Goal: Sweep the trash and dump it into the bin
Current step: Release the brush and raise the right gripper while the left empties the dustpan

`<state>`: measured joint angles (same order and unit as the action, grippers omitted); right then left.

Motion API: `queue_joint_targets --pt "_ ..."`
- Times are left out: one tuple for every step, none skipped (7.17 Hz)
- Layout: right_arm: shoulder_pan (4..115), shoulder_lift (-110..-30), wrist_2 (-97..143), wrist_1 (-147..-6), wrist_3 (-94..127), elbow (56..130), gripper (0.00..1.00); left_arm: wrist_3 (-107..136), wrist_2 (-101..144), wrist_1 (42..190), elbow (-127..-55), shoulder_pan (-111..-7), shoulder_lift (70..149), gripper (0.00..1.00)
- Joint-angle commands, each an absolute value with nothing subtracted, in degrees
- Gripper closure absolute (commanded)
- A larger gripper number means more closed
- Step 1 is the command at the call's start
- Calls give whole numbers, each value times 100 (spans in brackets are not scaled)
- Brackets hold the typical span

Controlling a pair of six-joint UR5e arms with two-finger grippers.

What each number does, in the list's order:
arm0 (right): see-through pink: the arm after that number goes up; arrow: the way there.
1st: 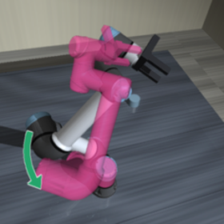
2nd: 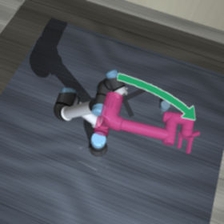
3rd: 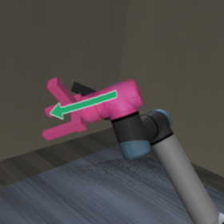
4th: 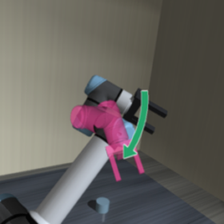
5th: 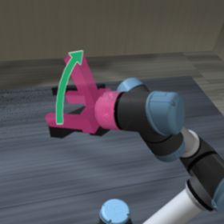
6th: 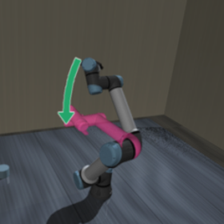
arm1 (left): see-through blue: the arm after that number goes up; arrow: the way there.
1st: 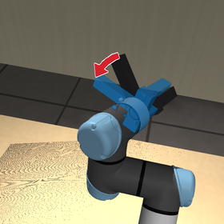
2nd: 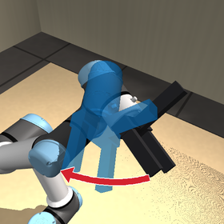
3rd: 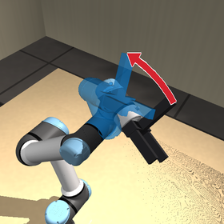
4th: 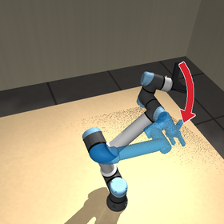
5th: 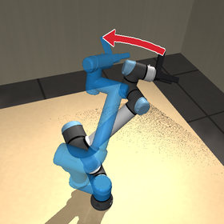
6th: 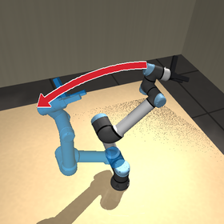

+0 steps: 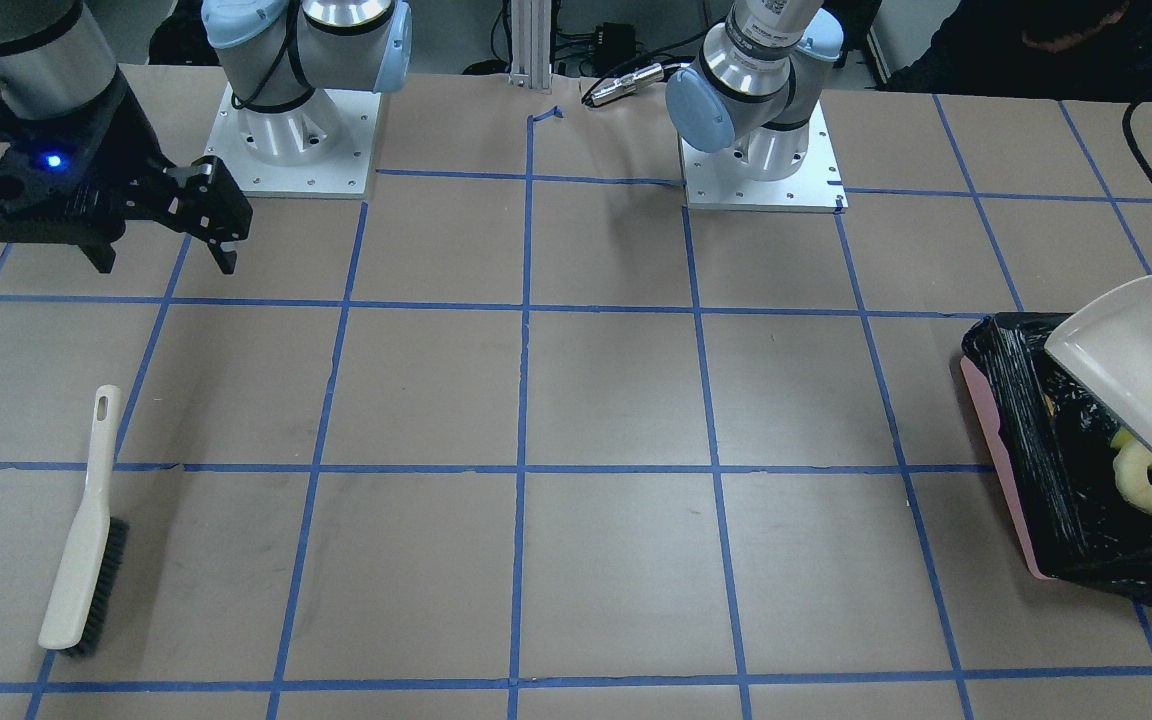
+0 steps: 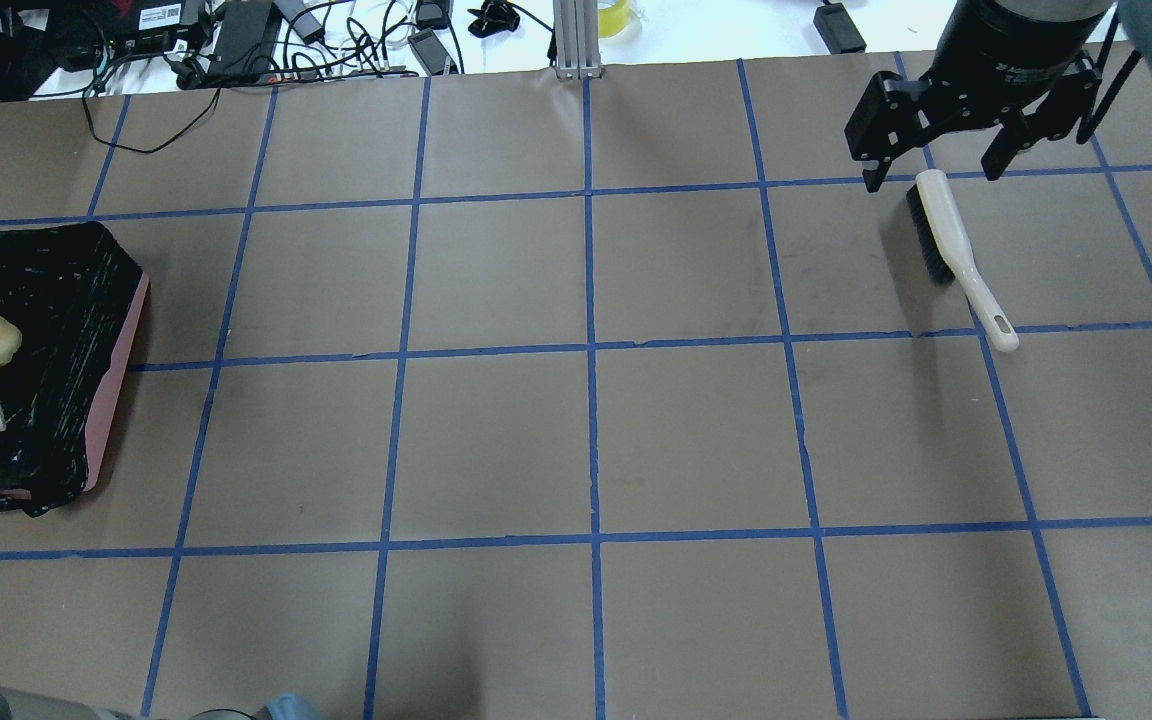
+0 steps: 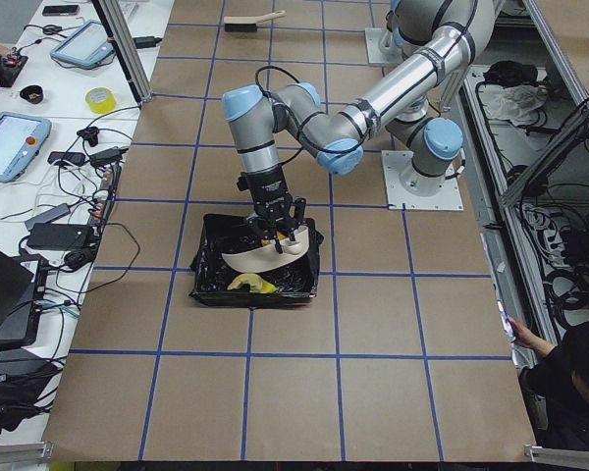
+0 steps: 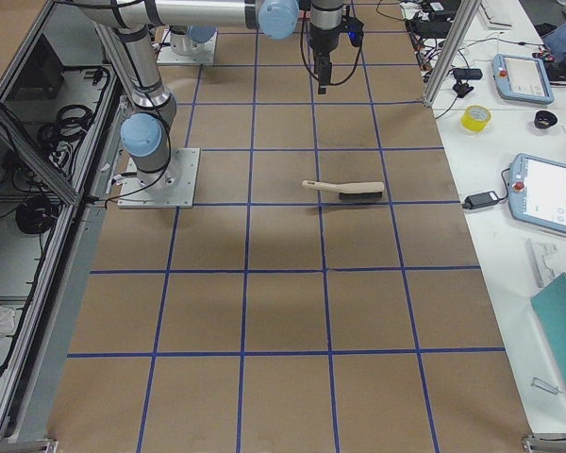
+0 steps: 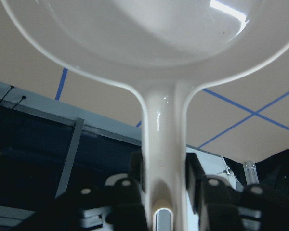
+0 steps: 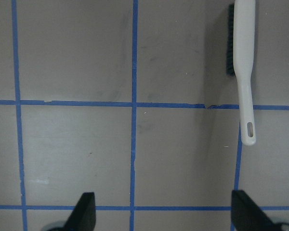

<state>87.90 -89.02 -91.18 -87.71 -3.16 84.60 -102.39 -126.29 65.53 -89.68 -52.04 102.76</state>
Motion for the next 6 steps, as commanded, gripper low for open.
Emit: queue_joint_targets --pt "8851 -9323 -9000 -8675 -149 8507 0 -10310 -11239 7220 -8650 -5264 10283 100" --pt "8877 -9421 -8991 -8684 -149 8508 0 -10301 -10484 7512 -8605 -5500 10248 100" --pt "8825 -9404 -9000 -8727 -149 8508 0 -10257 -10042 7619 -8570 -6024 10257 100" --pt "8850 -9413 -8991 -8701 -167 8499 0 -10205 -9985 7542 -8569 -6664 10353 100" --pt "8851 -9413 -8991 -8675 -167 8508 0 -10204 -9532 7498 -8569 -7019 10475 100" --pt "8859 -9422 -9000 -8666 -184 8508 0 -10204 -8927 7462 -8587 -7057 10703 100"
